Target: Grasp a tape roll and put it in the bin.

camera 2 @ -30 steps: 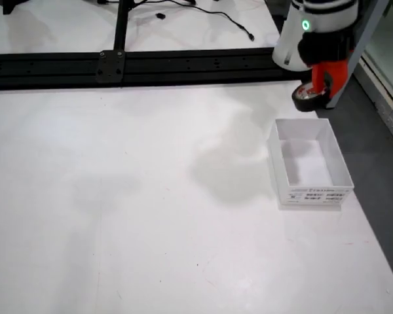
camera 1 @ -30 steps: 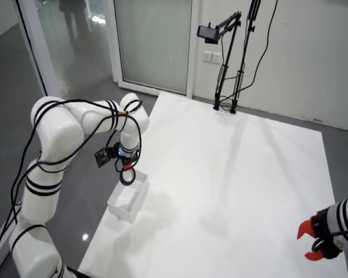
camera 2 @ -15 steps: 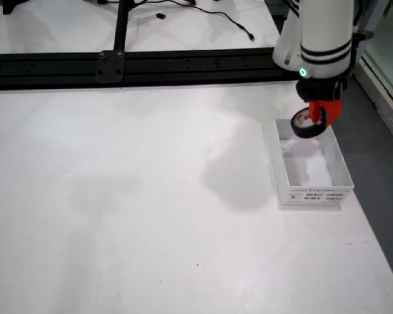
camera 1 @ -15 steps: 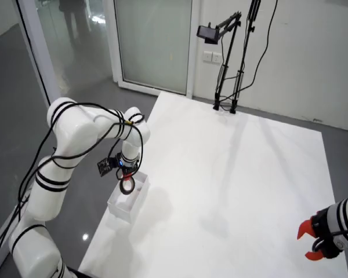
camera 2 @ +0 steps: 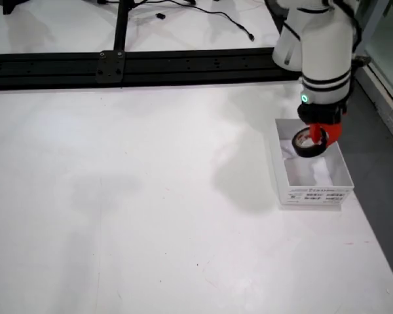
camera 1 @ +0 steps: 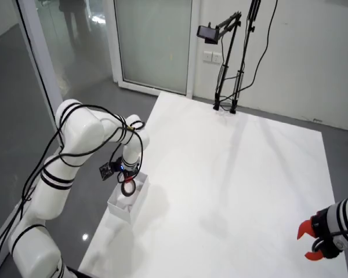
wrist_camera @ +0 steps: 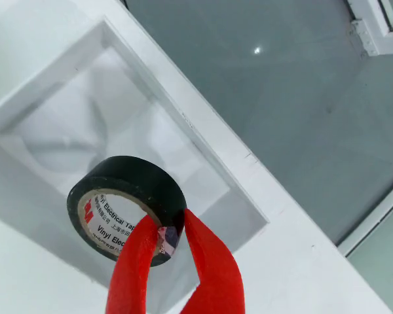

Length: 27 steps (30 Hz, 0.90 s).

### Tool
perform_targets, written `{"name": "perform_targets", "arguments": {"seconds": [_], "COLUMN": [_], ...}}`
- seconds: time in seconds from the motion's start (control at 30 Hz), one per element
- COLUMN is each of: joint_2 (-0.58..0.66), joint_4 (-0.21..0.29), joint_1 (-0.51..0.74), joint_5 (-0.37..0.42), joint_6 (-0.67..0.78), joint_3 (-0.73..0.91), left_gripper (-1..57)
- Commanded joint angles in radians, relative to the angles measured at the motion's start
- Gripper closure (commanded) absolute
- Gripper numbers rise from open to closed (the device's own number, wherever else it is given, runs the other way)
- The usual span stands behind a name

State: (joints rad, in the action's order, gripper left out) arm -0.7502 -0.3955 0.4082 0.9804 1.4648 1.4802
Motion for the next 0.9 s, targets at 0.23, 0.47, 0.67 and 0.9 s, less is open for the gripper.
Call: {"name": "perform_targets", "arguments": {"seconds": [0.23, 0.47, 0.67, 0.9], "joint_2": [-0.058, -0.063, -0.066, 0.061], "joint_4": [-0.022, -0.013, 0.010, -0.022], "joint_1": [0.015, 0.038, 0.075, 0.158], "joint_5": [-0.111, -0.111, -0.106, 0.021], "joint_6": [0.019, 0.019, 0.019, 0.019], "joint_3": [0.002, 0.002, -0.002, -0.006], "left_gripper": [46.5, 43.8, 50.6, 57.0]}}
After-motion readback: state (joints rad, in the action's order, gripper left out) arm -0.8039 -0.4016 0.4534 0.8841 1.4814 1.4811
